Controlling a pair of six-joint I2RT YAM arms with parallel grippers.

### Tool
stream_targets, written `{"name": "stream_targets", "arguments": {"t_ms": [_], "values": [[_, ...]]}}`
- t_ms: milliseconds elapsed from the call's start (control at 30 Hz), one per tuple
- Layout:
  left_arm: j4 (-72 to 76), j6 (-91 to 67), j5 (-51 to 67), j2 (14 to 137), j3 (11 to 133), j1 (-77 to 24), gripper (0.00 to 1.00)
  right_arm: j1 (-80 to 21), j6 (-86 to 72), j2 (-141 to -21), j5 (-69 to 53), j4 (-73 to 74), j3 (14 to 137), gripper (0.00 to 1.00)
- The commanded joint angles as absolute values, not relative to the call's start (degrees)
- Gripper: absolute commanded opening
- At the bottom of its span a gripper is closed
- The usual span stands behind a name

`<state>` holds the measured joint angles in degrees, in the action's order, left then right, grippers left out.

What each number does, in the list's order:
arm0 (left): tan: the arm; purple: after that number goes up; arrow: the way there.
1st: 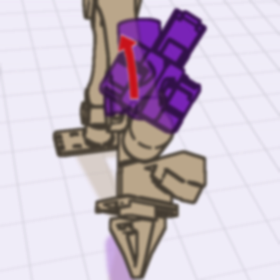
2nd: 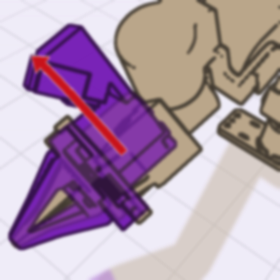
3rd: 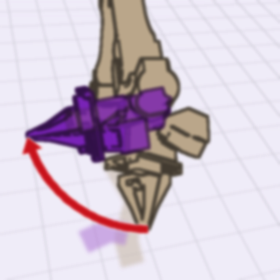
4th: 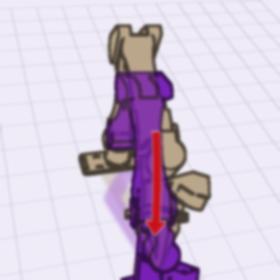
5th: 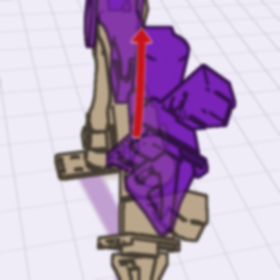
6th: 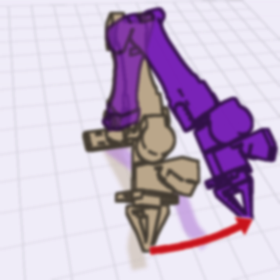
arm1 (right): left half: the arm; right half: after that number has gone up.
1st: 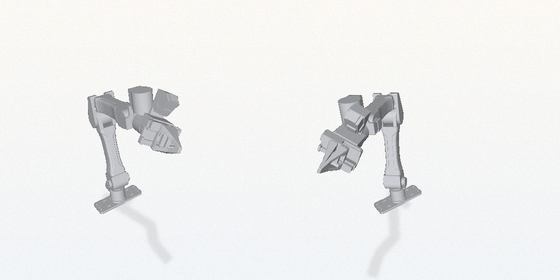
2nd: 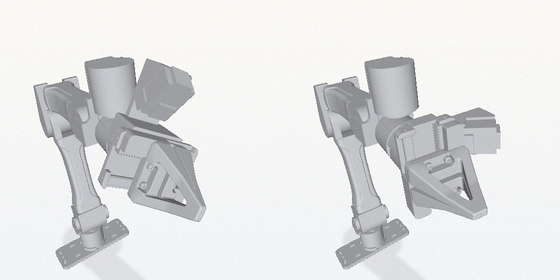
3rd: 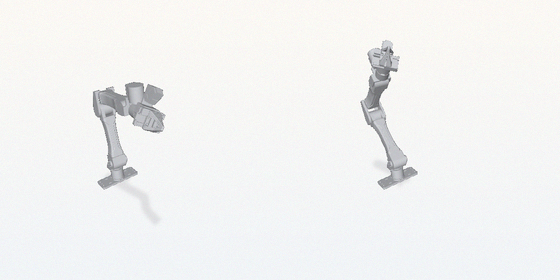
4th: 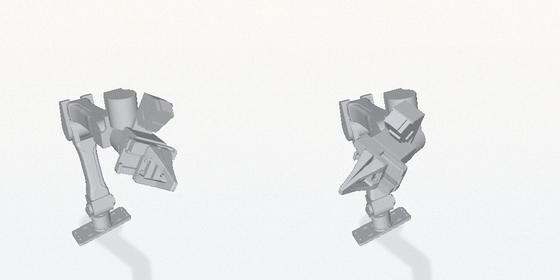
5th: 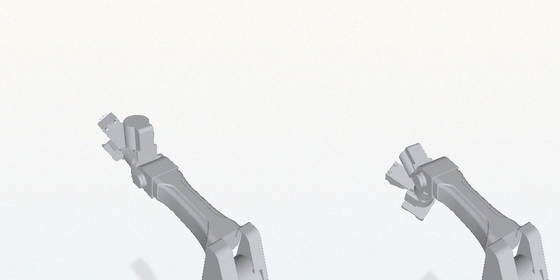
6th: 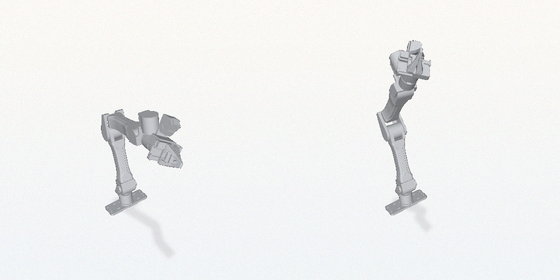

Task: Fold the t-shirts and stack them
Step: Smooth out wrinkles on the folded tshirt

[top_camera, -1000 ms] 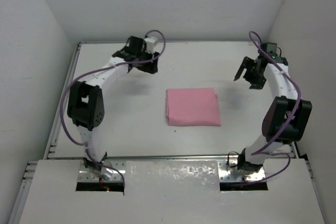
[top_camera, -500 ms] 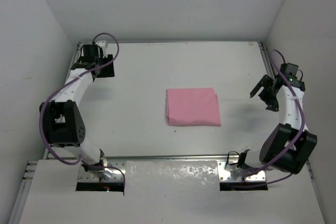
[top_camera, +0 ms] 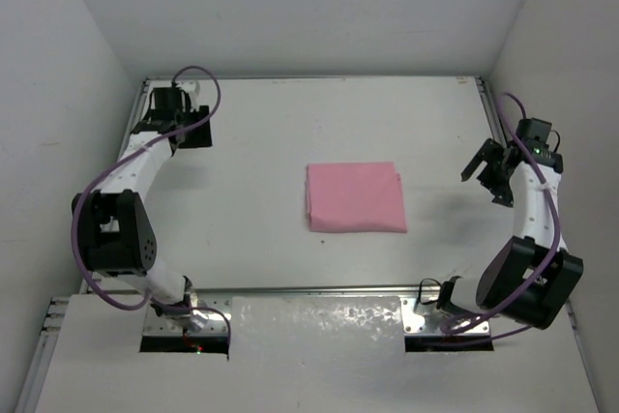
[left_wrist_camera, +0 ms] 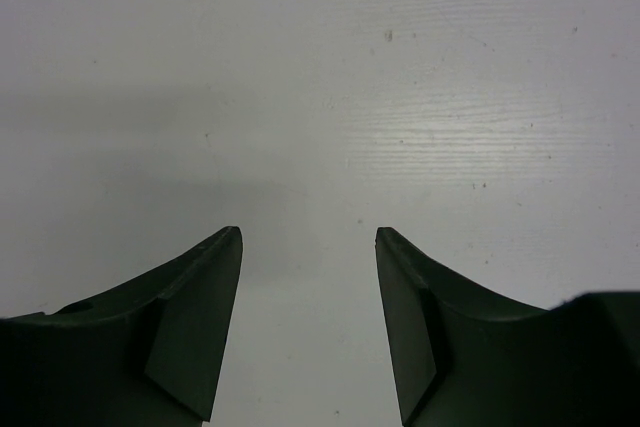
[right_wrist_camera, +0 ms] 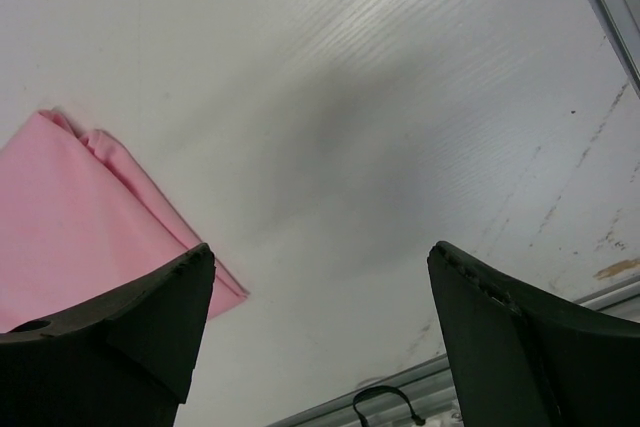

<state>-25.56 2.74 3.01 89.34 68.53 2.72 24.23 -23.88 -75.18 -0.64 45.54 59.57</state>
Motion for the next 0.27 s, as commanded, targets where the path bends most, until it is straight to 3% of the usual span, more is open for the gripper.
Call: {"name": "stream_targets", "arguments": {"t_ms": [0, 233], "values": [[-23.47, 2.90, 3.25, 86.84, 68.20, 2.99, 0.54, 24.17, -22.59, -73.48, -1.14, 44.48, 59.07, 0.85], [-23.20, 2.90, 3.51, 86.40, 66.62, 2.99, 0.54, 24.17, -22.24, -70.49, -2.81, 41.23, 55.91, 0.86]]}}
